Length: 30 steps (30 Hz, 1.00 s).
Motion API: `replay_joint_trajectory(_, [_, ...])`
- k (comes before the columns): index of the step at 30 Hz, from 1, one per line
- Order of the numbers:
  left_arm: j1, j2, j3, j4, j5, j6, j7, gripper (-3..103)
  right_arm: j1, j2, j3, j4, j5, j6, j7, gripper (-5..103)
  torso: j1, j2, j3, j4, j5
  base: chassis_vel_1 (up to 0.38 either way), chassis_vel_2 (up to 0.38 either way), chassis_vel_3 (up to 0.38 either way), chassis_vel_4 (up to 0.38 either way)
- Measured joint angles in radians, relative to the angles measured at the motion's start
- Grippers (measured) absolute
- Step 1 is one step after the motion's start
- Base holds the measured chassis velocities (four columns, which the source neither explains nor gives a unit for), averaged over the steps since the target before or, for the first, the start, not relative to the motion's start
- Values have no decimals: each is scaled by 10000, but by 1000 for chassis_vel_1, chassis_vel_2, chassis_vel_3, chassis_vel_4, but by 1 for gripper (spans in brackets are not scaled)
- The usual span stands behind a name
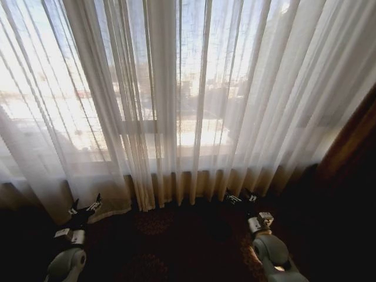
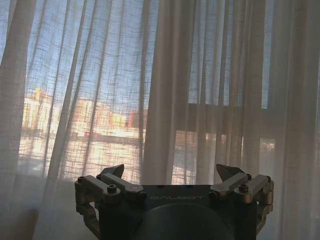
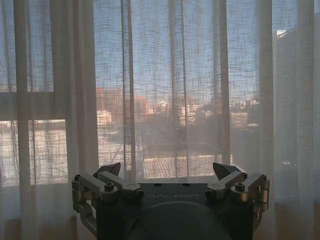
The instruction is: Open the curtains by pulling them apart, changing their state from closed to fully open.
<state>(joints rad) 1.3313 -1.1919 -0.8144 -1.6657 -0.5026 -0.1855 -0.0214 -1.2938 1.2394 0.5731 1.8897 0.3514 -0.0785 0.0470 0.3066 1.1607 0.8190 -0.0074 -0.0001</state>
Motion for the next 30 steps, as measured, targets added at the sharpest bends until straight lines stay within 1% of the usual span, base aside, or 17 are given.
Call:
replay_joint_trajectory(10, [-1,0,0,0,0,0,0,100,55,48,-174,-161,-8,186,-72,100,3,-2,1,0,0,-240,265,225,-273])
replay_joint_trajectory(12, [-2,0,0,0,0,0,0,100,84,62,-220,-162,-12,193,-78,100,9,-4,4,-2,-2,-308,292,327,-301])
replay_joint_trajectory(14, [-3,0,0,0,0,0,0,100,130,81,-266,-165,-13,213,-99,100,9,-5,3,-2,7,-359,341,350,-353])
replay_joint_trajectory(16, [-3,0,0,0,0,0,1,100,139,88,-275,-170,-13,228,-111,100,8,-4,3,-2,7,-371,365,364,-377])
replay_joint_trajectory(17, [-3,1,1,0,0,0,1,100,153,99,-288,-180,-13,241,-127,100,7,-3,2,-3,5,-371,342,409,-377])
replay_joint_trajectory(18, [-1,0,0,0,0,0,0,100,175,115,-310,-199,-13,267,-161,100,4,-1,0,3,-9,-371,342,377,-324])
replay_joint_trajectory(20, [-1,0,0,1,0,0,1,100,196,126,-329,-226,-24,307,-197,100,3,0,-1,2,-7,-328,357,377,-335])
replay_joint_trajectory(21, [-1,1,0,0,0,0,0,100,218,141,-351,-259,-80,332,-221,100,3,-1,1,2,4,-268,354,288,-335])
replay_joint_trajectory(25, [-2,1,0,0,0,0,0,100,287,185,-419,-337,-180,425,-232,100,7,-3,2,0,1,-270,294,273,-302])
replay_joint_trajectory(30, [-5,1,1,0,0,0,0,100,429,235,-549,-494,-381,518,-245,100,19,-7,6,-2,0,-132,160,124,-187])
